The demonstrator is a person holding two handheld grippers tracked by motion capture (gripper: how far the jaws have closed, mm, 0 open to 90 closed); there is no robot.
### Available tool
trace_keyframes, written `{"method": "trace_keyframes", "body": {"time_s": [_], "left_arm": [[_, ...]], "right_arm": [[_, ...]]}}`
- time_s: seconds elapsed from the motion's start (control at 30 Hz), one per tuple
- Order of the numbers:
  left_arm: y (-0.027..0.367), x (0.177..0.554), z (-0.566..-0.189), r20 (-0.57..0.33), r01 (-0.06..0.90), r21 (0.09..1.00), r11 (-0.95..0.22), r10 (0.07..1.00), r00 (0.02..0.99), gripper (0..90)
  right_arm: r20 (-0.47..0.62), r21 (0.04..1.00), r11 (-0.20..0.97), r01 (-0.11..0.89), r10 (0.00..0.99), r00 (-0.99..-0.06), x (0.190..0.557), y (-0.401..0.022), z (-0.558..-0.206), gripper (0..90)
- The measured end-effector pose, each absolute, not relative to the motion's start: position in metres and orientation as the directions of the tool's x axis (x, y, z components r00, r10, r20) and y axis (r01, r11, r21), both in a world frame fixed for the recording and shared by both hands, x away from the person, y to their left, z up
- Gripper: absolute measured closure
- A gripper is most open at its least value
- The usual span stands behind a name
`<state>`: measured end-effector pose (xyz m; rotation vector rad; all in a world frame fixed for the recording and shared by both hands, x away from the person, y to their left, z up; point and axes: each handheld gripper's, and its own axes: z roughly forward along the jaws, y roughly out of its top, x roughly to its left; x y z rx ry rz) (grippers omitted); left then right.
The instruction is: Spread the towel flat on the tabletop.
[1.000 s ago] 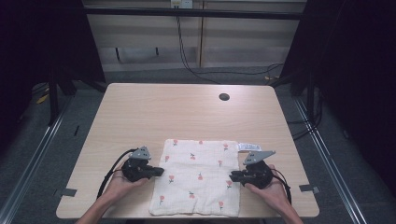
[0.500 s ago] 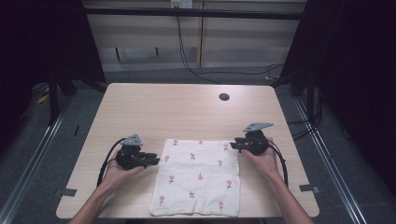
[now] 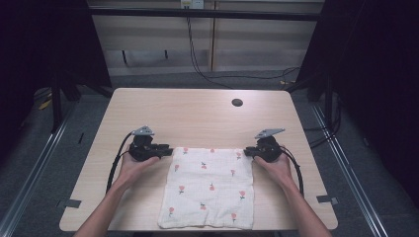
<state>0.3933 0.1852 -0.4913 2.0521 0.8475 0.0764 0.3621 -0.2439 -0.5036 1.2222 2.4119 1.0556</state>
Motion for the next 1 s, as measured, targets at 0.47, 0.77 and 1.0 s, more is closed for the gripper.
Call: {"method": "trace_keyframes", "body": {"time_s": [0.47, 0.77, 1.0], "left_arm": [[0.167, 0.406, -0.507, -0.234, 0.555, 0.724, -0.409, 0.611, 0.756, 58.0], [0.156, 0.402, -0.508, -0.202, 0.525, 0.727, -0.443, 0.592, 0.780, 84.7], [0.165, 0.401, -0.500, -0.256, 0.532, 0.742, -0.409, 0.560, 0.788, 86.3]], "right_arm": [[0.118, 0.703, 0.375, 0.604, 0.776, -0.619, 0.362, -0.243, -0.505, 85.1], [0.127, 0.703, 0.371, 0.607, 0.774, -0.620, 0.361, -0.243, -0.505, 85.4], [0.147, 0.715, 0.350, 0.606, 0.771, -0.619, 0.358, -0.245, -0.503, 85.6]]}}
